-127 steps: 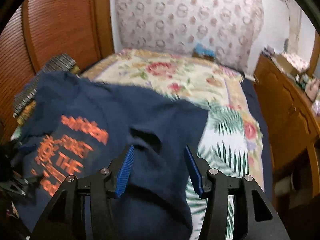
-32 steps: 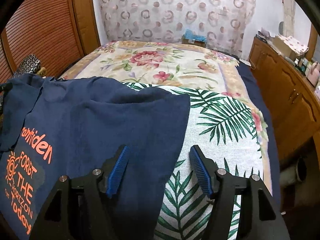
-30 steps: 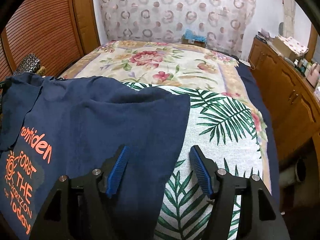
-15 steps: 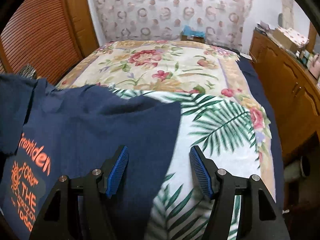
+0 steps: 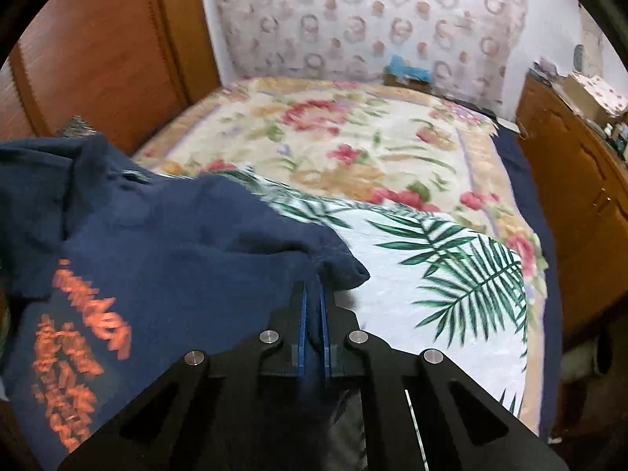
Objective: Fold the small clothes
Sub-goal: 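Lift the hem with both grippers, fold it toward the collar, release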
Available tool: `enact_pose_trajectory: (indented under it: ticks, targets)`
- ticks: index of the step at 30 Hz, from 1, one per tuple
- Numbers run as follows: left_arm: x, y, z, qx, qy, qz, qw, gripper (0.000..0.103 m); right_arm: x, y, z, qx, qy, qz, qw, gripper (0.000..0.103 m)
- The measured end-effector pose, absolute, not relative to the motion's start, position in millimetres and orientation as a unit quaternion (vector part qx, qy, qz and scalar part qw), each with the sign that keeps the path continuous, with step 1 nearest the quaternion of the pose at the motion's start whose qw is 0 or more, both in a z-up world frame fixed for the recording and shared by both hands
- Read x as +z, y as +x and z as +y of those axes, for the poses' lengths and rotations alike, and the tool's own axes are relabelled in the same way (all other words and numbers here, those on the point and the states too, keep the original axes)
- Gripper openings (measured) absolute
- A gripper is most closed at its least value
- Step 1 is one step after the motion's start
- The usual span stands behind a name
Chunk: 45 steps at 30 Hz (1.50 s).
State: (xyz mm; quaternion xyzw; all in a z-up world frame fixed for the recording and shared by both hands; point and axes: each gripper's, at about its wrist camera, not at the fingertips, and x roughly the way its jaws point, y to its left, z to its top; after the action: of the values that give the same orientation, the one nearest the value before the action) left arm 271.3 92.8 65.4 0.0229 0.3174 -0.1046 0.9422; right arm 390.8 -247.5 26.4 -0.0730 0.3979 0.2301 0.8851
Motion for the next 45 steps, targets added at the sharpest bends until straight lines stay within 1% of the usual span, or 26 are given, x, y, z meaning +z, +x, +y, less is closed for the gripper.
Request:
enact_pose_trajectory:
  ticks: [6, 12, 20, 25, 31, 35, 38, 45]
  targets:
    - [70.1, 204.8, 92.1, -0.126, 0.017, 0.301, 0.945, 0.005, 65.6, 317.2, -262.0, 0.267, -0.061, 0.345, 0.898, 0.005]
    - [71.6, 130.1, 111.8, -0.113, 0.002, 0.280, 0.953, 0.005, 83.8, 228.0, -294.9, 0.281, -0.044, 0.306, 0.909, 0.005]
    - [36.2, 28.6, 148.8, -0.084, -0.059, 0.288, 0.952, 0.005, 71.0, 103.5, -348.6, 0.274, -0.027, 0.298, 0.914, 0.005]
    - [23.6, -9.6, 159.1, -0.078, -0.078, 0.294, 0.950, 0.005, 63.6, 40.2, -369.0, 0.268, -0.031, 0.313, 0.911, 0.005]
    - [29.2, -36.0, 162.9, -0.076, -0.080, 0.289, 0.951, 0.005, 75.5, 2.7, -377.5, 0.256, -0.021, 0.311, 0.915, 0.005]
    - [32.3, -48.8, 159.8, -0.068, -0.057, 0.291, 0.953, 0.005, 86.0, -11.8, -371.6, 0.260, -0.018, 0.312, 0.914, 0.005]
    - [23.4, -44.8, 154.9, -0.068, -0.040, 0.309, 0.948, 0.005, 80.4, -21.0, -368.3, 0.259, -0.035, 0.322, 0.910, 0.005]
    - [-8.7, -33.3, 151.8, -0.058, -0.037, 0.351, 0.934, 0.005, 55.9, -7.7, -355.3, 0.251, -0.053, 0.370, 0.893, 0.005]
